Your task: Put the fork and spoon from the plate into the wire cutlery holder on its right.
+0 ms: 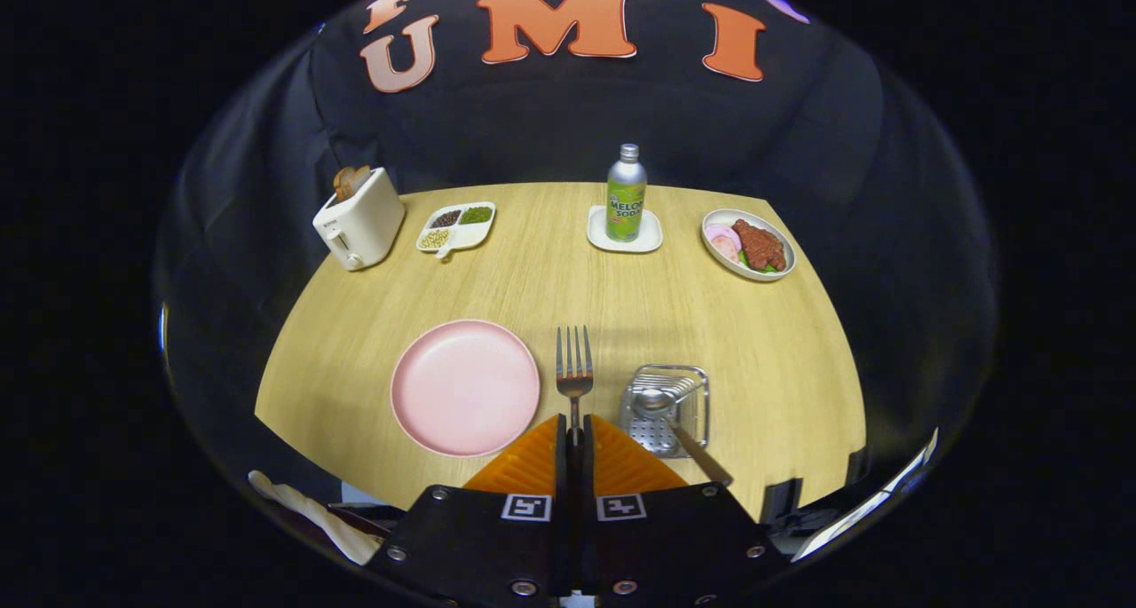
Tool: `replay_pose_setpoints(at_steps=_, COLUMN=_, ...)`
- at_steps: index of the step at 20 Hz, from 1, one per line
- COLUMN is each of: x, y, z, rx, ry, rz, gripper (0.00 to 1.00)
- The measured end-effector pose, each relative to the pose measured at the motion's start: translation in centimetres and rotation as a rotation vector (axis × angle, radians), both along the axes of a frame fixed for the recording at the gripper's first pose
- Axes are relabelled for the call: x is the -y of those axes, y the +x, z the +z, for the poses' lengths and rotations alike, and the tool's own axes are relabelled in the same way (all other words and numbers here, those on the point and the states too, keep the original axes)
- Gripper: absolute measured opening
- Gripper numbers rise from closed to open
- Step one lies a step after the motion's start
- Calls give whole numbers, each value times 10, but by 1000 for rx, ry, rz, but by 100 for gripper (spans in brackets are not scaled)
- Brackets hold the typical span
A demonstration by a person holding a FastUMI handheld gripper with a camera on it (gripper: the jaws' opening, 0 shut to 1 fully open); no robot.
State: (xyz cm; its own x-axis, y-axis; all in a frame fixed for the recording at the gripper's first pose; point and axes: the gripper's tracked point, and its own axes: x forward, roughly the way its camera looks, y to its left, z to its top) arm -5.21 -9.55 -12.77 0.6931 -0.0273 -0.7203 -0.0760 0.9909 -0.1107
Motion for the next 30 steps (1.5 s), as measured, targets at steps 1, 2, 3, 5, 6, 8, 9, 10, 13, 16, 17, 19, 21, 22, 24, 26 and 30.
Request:
replay_pose_setpoints(at_steps=1, x=10, y=-2, z=4, rx=-14, ry=-17, rz=-5, gripper=4)
replay_pose_setpoints(at_steps=2, x=18, y=-5, z=6, rx=-28, ry=-30, rz=-10, gripper=4)
replay_pose_setpoints(at_steps=3, x=26, y=-8, z=8, rx=-43, ry=-45, rz=-15, gripper=4)
replay_pose_setpoints(at_steps=5, x=38, y=-12, z=8, rx=-78, ry=-67, rz=-21, gripper=4)
replay_pose_setpoints(at_steps=6, x=41, y=-13, z=6, rx=-101, ry=-72, rz=-18, gripper=4)
replay_pose_setpoints(at_steps=8, x=48, y=-17, z=0, rx=-150, ry=-85, rz=-9, gripper=4)
replay_pose_setpoints(at_steps=9, x=49, y=-16, z=-3, rx=-172, ry=-91, rz=0, gripper=4)
replay_pose_setpoints(at_steps=10, x=50, y=-15, z=-7, rx=-192, ry=-98, rz=2, gripper=4)
replay_pose_setpoints(at_steps=13, x=59, y=-10, z=-19, rx=-249, ry=-134, rz=15, gripper=4)
replay_pose_setpoints(at_steps=16, x=64, y=-11, z=-30, rx=-327, ry=-141, rz=32, gripper=4)
replay_pose_setpoints(at_steps=17, x=64, y=-10, z=-34, rx=-350, ry=-153, rz=41, gripper=4)
replay_pose_setpoints(at_steps=19, x=65, y=-9, z=-41, rx=-389, ry=-185, rz=63, gripper=4)
replay_pose_setpoints(at_steps=21, x=64, y=-5, z=-49, rx=-420, ry=-198, rz=71, gripper=4)
replay_pose_setpoints(at_steps=22, x=62, y=-3, z=-52, rx=-430, ry=-199, rz=74, gripper=5)
replay_pose_setpoints(at_steps=24, x=60, y=2, z=-58, rx=-455, ry=-201, rz=79, gripper=4)
replay_pose_setpoints(at_steps=26, x=60, y=4, z=-63, rx=-473, ry=-203, rz=78, gripper=4)
replay_pose_setpoints(at_steps=30, x=58, y=8, z=-68, rx=-485, ry=-215, rz=83, gripper=4)
